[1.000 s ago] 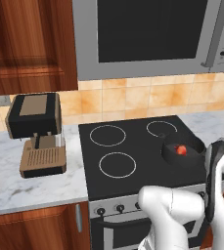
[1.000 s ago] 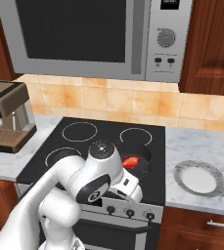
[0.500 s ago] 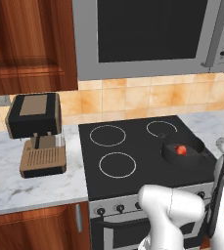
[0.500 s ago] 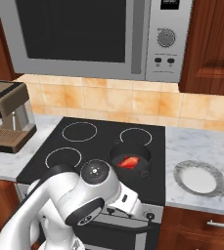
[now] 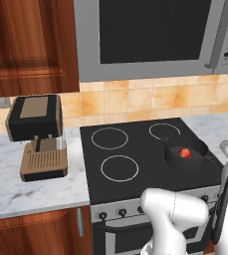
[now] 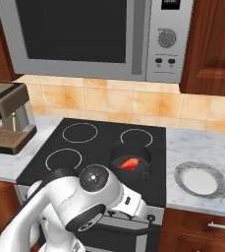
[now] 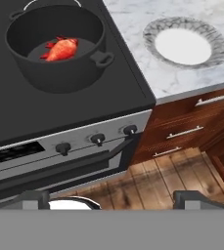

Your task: Retrieve the frozen meat and place it in the pot on a burner. Then turn the burner on.

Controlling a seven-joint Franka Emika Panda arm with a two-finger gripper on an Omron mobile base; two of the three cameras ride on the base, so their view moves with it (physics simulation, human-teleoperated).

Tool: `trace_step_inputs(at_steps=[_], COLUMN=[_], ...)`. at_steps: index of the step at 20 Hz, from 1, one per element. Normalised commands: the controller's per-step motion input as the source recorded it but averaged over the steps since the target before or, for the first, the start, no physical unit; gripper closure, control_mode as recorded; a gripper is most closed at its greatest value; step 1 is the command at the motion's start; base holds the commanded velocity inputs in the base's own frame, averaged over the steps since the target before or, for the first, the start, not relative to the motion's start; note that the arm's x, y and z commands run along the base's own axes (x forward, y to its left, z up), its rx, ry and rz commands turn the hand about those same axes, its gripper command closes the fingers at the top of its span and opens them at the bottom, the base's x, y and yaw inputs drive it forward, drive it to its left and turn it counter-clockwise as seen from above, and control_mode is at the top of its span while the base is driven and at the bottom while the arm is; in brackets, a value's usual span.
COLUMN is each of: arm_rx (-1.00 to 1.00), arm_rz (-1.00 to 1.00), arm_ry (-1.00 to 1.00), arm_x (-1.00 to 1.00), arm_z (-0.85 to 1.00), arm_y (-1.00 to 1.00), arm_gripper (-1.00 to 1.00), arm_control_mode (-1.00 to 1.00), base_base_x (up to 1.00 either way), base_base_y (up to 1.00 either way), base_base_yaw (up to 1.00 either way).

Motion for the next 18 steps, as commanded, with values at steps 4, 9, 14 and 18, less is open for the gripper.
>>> trace_step_inputs(at_steps=[4, 9, 14, 18], arm_rx=[-0.06, -0.01, 0.0, 0.0], arm_rz=[0.0, 0.01, 0.0, 0.0], arm_ry=[0.0, 0.0, 0.0, -0.04], arm_x=[0.01, 0.18, 0.25, 0.08], arm_z=[-0.19, -0.24, -0.35, -0.31], arm_y=[0.0, -0.22, -0.07, 0.0], arm_gripper=[-1.0, -1.0, -1.0, -1.0], arm_control_mode=[-1.0, -1.0, -1.0, -1.0], base_base_x=[0.0, 0.0, 0.0, 0.0], base_base_y=[0.0, 0.0, 0.0, 0.0], base_base_yaw=[0.0, 0.0, 0.0, 0.0])
